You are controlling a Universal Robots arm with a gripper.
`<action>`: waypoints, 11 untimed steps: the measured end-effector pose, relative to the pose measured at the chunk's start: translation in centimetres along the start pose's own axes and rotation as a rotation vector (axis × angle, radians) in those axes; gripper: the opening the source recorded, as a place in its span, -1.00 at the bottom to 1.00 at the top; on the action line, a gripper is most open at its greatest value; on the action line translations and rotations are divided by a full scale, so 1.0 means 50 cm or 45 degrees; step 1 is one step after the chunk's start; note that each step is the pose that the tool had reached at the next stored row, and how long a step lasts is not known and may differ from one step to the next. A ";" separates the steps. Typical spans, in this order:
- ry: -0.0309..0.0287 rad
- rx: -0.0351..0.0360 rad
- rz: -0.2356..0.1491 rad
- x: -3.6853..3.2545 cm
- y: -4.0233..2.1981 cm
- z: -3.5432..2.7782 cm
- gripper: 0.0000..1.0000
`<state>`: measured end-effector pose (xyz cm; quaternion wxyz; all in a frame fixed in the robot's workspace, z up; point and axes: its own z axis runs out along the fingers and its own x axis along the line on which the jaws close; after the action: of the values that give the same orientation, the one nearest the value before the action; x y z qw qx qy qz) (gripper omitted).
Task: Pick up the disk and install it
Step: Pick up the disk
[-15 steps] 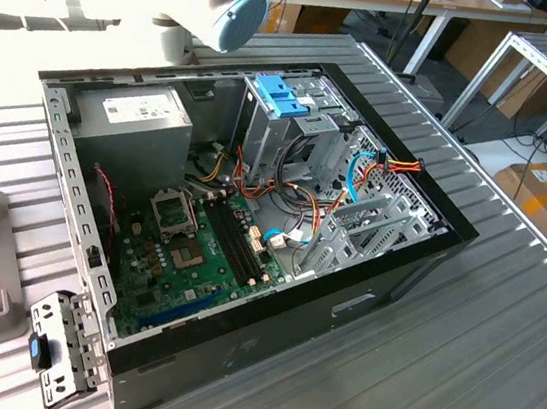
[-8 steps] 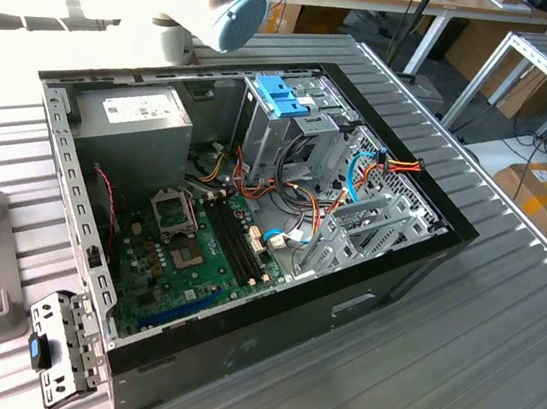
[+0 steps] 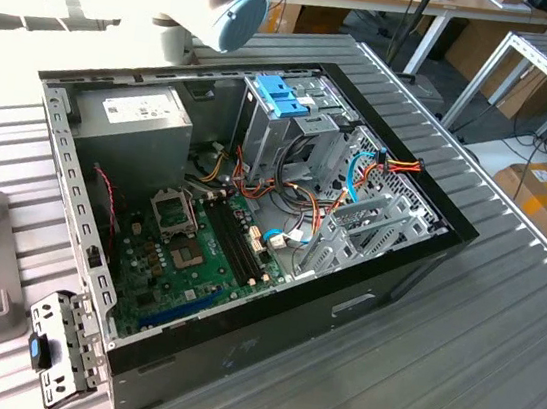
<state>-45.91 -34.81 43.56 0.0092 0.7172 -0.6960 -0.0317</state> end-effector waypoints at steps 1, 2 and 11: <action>-0.0001 0.0001 0.000 0.000 0.000 0.000 -0.26; -0.0001 0.0000 0.000 0.000 0.000 0.000 -0.26; -0.0005 0.0000 0.000 0.000 0.000 -0.004 -0.26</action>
<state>-45.91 -34.82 43.74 0.0091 0.7173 -0.6960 -0.0319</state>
